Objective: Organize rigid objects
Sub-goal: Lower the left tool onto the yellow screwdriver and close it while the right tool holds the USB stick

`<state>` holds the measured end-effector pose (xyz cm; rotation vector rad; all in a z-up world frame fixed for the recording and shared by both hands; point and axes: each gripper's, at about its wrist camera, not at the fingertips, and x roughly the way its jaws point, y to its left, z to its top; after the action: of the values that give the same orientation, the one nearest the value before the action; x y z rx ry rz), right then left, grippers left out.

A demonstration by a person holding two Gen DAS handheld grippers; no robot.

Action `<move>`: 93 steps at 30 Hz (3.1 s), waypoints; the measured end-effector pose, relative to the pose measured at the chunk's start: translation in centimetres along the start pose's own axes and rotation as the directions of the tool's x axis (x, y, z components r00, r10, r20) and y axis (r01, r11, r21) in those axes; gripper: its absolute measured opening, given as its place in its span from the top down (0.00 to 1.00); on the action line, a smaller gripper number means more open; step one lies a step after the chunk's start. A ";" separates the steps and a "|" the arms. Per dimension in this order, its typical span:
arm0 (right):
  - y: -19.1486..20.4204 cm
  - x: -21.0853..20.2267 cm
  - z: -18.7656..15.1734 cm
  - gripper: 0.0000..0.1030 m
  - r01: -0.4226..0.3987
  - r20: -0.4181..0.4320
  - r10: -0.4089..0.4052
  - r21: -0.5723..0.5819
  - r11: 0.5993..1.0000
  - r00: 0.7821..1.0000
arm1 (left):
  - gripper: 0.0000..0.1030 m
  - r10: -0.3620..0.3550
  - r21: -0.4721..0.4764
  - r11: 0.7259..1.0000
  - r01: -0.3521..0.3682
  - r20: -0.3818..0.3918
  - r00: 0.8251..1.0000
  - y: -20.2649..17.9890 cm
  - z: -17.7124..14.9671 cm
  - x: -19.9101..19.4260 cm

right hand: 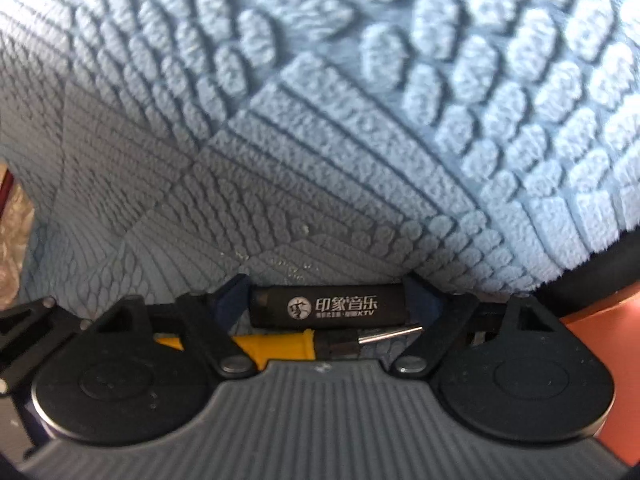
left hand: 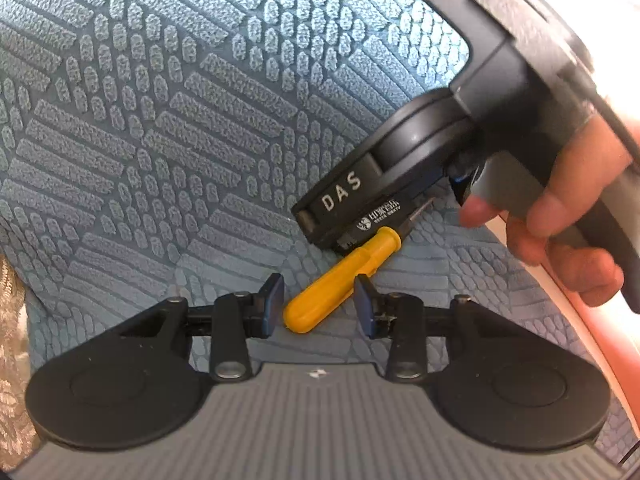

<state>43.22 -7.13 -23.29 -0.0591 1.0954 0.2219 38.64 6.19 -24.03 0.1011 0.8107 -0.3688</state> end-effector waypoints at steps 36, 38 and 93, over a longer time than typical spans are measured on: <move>0.1 -12.8 -6.9 0.18 -0.057 0.122 0.049 0.061 0.997 0.991 | 0.80 0.108 -0.233 0.967 -0.106 -0.007 0.994 -7.6 -7.6 -10.2; 0.1 -12.7 -6.7 0.18 -0.077 0.129 0.067 0.073 0.994 0.989 | 0.80 0.121 -0.298 0.947 -0.117 -0.003 0.993 -7.0 -8.0 -11.3; 1.7 -9.5 -17.7 0.18 0.067 0.163 -0.055 -0.067 0.996 0.985 | 0.64 0.114 -0.402 0.904 -0.145 -0.101 0.988 -4.0 -7.6 -8.7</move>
<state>23.18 -9.64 -22.85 -0.1369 0.9236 0.2077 26.55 6.67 -22.76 -0.2238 0.9354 -0.0635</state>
